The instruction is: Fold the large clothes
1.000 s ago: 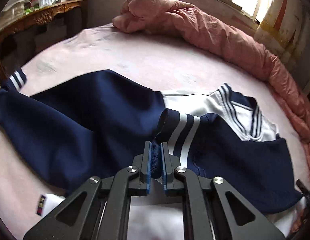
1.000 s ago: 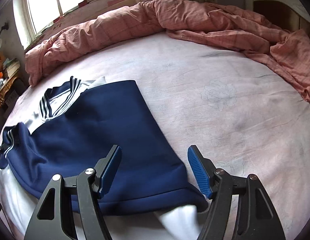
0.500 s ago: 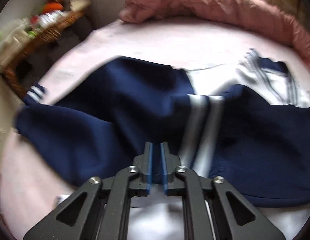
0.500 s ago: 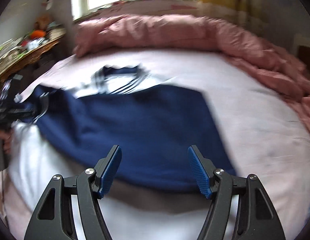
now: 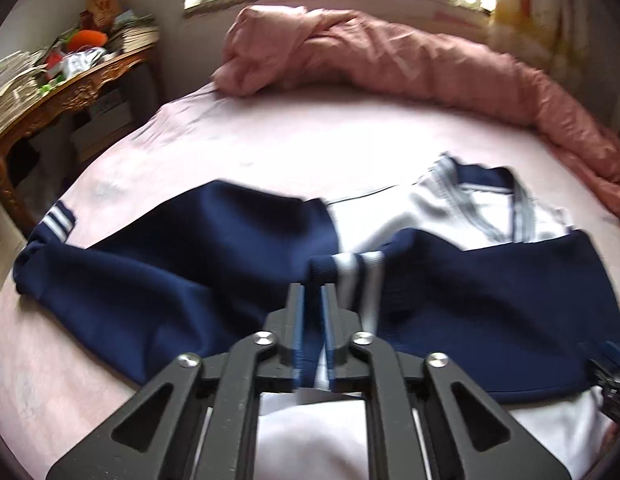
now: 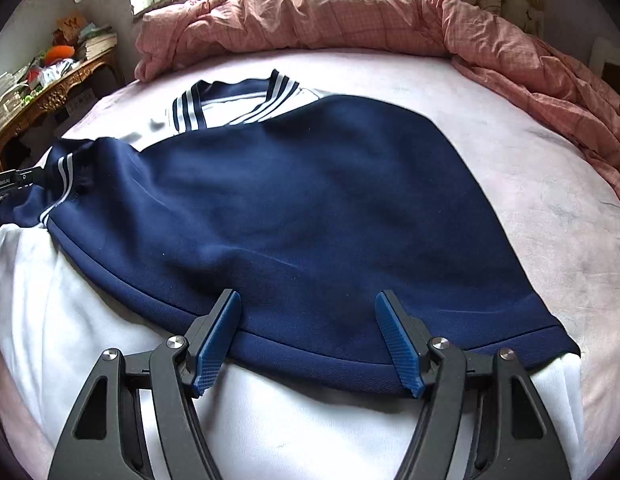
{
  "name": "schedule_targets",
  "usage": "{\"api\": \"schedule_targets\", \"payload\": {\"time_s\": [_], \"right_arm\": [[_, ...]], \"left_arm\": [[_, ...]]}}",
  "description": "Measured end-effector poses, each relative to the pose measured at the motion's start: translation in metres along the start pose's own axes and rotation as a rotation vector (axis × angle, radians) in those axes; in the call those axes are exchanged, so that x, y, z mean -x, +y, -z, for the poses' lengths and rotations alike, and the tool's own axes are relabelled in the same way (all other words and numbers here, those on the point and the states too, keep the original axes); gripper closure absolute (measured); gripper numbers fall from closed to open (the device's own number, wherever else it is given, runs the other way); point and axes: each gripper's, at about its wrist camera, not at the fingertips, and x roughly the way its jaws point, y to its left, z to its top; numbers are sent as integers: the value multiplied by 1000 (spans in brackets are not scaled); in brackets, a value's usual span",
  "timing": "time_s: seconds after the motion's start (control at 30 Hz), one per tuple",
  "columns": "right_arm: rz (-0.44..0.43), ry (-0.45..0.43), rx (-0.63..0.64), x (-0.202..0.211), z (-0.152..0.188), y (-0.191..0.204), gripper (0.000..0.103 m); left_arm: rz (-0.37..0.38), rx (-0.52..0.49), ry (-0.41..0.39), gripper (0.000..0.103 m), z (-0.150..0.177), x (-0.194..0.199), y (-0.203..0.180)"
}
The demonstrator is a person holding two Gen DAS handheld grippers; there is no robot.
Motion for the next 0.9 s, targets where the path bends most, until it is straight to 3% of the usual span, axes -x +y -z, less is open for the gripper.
{"api": "schedule_targets", "payload": {"time_s": [0.03,0.1,0.2,0.27,0.3,0.33,0.37,0.47,0.6,0.67,0.8,0.87,0.9], "right_arm": [[12,-20,-6,1,-1,1,32],[79,-91,-30,14,-2,0,32],[177,-184,-103,42,-2,-11,32],[226,-200,-146,61,-3,-13,30],[231,-206,-176,73,-1,-12,30],[215,-221,-210,84,3,-10,28],[197,-234,-236,92,7,-7,20],[164,-285,-313,114,23,6,15],[138,-364,-346,134,43,24,11],[117,-406,-312,138,52,32,0],[114,-456,-223,128,71,46,0],[167,-459,-159,118,73,54,0],[196,-442,-155,112,71,56,0]], "left_arm": [[22,8,-5,83,-2,6,0],[65,7,-18,83,-6,19,-11],[116,-59,-109,72,-5,60,-31],[129,-86,-186,47,-1,90,-38],[129,-98,-219,41,2,103,-42],[131,-113,-244,28,5,114,-46],[131,-130,-260,16,6,121,-49],[103,-157,-307,6,14,134,-57],[185,-209,-300,2,26,136,-35],[177,-203,-288,2,32,132,-8],[34,-205,-306,2,44,108,59],[-69,-220,-291,1,49,84,90],[-83,-197,-267,1,50,68,106]]}}
